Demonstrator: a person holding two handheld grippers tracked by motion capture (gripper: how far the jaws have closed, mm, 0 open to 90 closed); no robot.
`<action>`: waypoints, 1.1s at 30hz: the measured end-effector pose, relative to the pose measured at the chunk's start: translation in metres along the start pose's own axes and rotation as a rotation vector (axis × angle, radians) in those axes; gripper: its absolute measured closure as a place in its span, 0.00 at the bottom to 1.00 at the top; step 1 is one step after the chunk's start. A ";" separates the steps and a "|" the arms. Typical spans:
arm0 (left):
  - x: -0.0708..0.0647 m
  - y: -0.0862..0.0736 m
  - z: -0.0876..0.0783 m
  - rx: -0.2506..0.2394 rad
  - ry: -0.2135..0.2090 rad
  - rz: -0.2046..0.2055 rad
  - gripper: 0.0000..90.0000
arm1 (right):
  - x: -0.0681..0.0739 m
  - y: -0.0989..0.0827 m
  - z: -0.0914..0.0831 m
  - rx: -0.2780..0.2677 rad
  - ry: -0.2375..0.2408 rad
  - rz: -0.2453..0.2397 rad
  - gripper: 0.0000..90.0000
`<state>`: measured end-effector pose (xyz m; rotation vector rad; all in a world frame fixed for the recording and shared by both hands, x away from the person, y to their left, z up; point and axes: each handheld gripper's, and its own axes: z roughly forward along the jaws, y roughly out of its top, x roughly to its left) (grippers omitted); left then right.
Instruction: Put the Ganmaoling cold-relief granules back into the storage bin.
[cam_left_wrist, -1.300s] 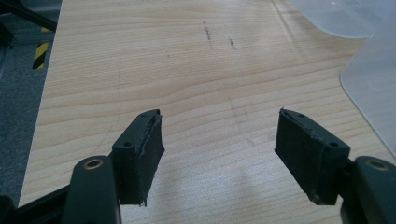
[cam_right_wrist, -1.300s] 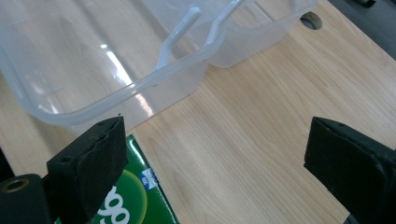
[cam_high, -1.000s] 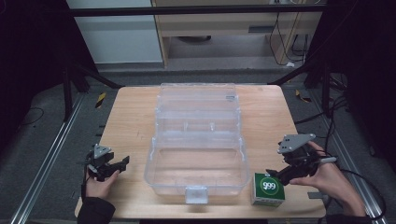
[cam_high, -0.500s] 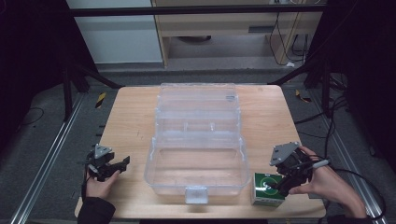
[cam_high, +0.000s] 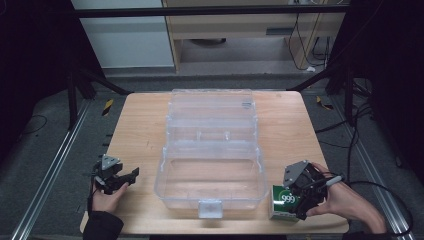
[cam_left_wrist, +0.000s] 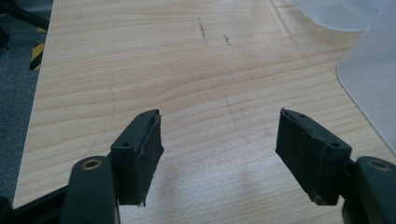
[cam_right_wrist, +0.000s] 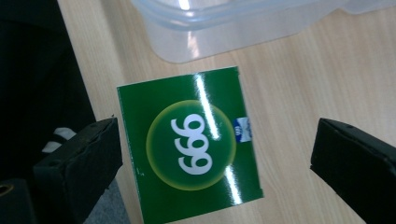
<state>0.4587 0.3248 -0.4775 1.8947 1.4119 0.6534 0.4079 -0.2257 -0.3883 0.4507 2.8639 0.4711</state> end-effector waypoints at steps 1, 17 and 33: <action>0.000 0.000 0.000 0.002 0.000 0.002 0.34 | 0.001 -0.001 0.005 0.007 0.011 -0.013 0.03; 0.000 0.000 0.000 0.001 0.002 0.001 0.34 | 0.006 -0.005 0.030 0.053 0.054 -0.030 0.03; 0.001 0.000 0.000 0.000 0.003 0.003 0.34 | 0.001 -0.008 0.050 0.107 0.096 -0.053 0.10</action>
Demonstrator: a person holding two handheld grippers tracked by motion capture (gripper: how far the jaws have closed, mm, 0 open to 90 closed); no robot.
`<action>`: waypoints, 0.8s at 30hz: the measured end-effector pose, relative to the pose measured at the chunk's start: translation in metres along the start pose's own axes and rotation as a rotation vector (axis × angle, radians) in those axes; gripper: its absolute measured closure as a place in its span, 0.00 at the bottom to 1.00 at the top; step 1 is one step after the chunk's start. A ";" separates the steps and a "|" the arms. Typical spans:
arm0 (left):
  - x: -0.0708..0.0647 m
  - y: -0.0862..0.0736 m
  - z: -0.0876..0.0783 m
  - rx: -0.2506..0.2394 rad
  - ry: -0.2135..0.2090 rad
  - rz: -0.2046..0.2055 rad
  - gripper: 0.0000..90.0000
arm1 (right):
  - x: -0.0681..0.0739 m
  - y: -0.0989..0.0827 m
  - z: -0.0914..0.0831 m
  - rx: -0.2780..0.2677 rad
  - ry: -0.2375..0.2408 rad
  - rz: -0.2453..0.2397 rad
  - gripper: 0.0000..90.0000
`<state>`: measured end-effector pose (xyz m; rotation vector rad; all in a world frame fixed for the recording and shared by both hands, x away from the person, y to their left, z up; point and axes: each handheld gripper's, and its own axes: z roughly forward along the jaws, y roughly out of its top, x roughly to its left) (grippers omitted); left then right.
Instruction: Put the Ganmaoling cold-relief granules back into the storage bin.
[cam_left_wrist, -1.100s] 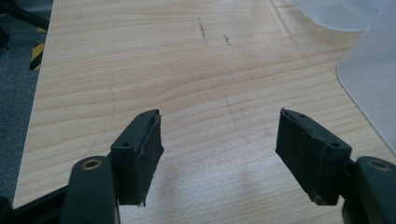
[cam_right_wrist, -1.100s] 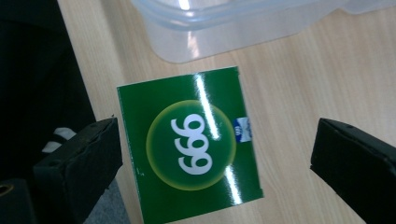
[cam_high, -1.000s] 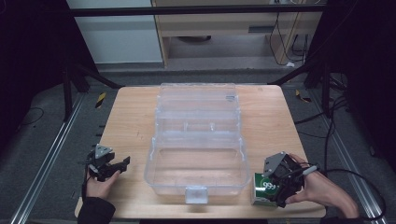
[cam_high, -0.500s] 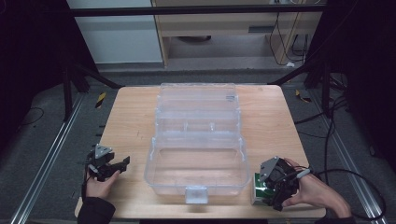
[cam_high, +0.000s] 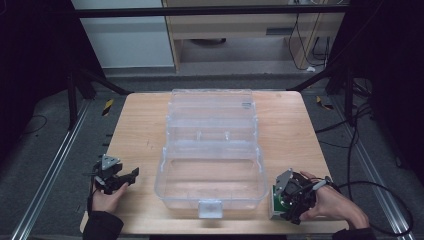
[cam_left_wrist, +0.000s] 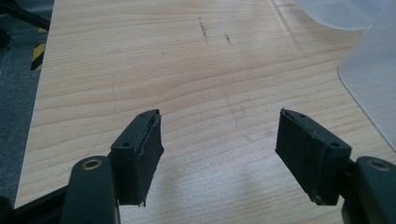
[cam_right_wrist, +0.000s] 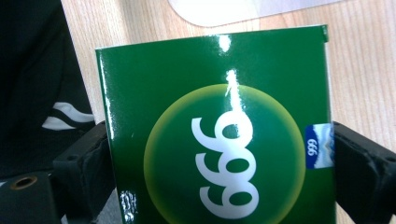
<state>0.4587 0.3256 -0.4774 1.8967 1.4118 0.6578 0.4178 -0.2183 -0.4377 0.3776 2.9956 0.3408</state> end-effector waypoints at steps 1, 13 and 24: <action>0.000 0.000 0.000 0.000 0.000 0.000 0.34 | 0.000 0.000 0.000 0.006 0.004 -0.005 0.11; 0.000 0.000 0.000 0.002 0.001 0.000 0.34 | -0.002 -0.001 -0.003 0.003 0.029 -0.015 0.18; 0.000 0.000 0.000 0.004 0.000 0.001 0.34 | 0.001 -0.001 -0.025 -0.033 0.023 -0.044 0.18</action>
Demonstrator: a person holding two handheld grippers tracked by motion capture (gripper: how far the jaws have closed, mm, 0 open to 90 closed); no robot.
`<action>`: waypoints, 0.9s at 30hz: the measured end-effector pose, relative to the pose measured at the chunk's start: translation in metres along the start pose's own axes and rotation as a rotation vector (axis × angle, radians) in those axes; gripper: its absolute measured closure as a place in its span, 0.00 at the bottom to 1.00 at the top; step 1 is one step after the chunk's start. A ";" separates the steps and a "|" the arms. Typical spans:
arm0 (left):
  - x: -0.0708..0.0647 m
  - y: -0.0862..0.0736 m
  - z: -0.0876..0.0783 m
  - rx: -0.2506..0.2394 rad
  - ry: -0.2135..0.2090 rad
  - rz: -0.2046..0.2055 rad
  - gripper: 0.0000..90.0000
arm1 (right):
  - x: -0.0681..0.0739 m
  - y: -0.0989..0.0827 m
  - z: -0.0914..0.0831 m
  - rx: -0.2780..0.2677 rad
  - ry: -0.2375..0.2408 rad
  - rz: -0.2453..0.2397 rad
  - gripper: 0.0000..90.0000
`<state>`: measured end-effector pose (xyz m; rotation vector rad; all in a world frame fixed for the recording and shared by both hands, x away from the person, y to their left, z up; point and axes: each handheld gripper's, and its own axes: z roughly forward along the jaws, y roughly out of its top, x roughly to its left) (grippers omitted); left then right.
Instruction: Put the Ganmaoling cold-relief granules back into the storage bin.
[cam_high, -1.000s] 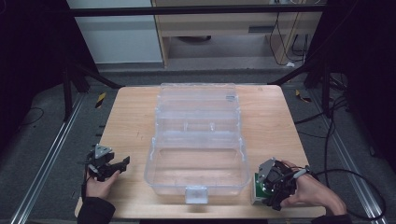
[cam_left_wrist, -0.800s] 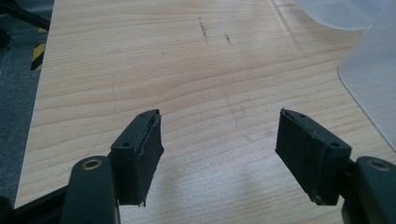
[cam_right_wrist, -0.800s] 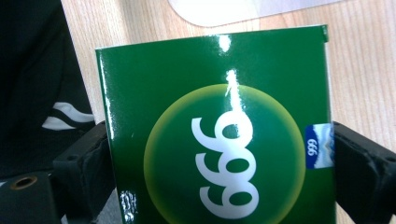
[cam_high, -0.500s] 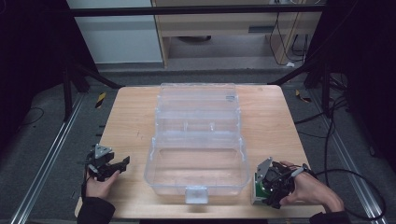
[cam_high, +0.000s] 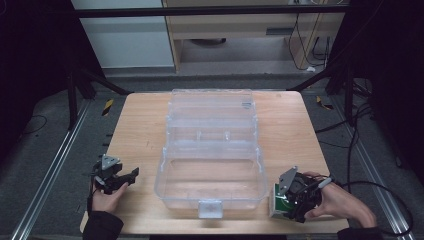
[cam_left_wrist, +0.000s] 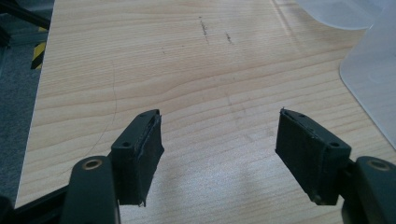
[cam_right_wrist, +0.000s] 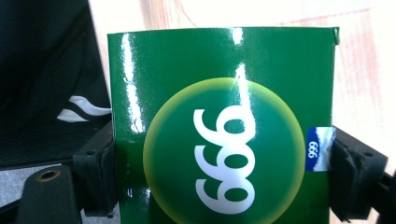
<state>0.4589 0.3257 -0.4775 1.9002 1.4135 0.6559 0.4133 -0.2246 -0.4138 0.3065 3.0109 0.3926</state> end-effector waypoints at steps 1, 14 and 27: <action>0.000 0.000 0.000 0.001 0.001 -0.001 0.34 | 0.002 0.001 -0.009 -0.009 0.002 0.000 0.18; 0.000 0.000 0.000 0.000 0.001 -0.003 0.34 | 0.004 0.020 -0.058 -0.065 -0.050 -0.034 0.18; 0.000 0.000 0.000 0.000 -0.001 -0.005 0.34 | -0.004 0.045 -0.082 -0.081 -0.056 -0.040 0.18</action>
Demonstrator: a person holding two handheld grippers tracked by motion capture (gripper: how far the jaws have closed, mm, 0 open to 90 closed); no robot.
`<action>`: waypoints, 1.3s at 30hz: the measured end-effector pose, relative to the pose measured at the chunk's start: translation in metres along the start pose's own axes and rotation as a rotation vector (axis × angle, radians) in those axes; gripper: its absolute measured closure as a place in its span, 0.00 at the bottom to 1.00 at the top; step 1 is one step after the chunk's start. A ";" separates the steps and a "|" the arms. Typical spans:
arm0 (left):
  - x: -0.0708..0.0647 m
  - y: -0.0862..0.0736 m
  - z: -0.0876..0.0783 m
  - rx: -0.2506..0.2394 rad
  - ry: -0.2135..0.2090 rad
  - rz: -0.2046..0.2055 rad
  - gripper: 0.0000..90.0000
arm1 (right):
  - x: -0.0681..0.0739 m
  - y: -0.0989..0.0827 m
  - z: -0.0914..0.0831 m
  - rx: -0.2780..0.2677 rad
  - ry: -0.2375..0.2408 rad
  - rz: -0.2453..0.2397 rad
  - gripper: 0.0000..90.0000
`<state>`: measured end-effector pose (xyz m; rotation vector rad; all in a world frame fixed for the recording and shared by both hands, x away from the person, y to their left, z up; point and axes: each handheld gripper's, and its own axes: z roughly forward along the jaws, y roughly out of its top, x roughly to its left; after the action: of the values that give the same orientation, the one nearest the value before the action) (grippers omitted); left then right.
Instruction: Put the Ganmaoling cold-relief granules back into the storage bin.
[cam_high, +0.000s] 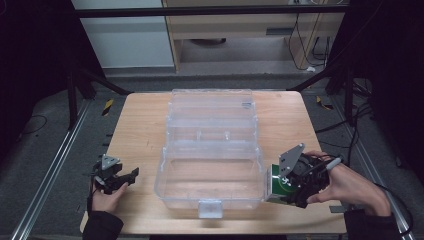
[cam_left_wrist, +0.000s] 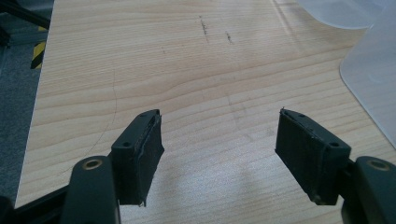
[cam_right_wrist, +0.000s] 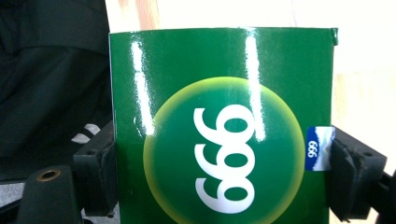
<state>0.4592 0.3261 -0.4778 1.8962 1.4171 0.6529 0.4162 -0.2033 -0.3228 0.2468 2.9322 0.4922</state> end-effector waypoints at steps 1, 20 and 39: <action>0.000 0.000 0.000 0.000 0.000 -0.001 0.34 | -0.001 0.003 -0.001 0.002 0.000 -0.002 0.18; 0.000 0.000 0.000 -0.001 -0.002 0.001 0.34 | -0.020 0.058 0.015 -0.034 -0.018 -0.052 0.18; 0.000 0.000 0.000 -0.001 0.000 0.001 0.35 | -0.022 0.076 0.050 0.001 0.005 -0.094 0.18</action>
<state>0.4596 0.3262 -0.4778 1.8964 1.4156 0.6536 0.4567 -0.1209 -0.3417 0.1065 2.9325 0.4788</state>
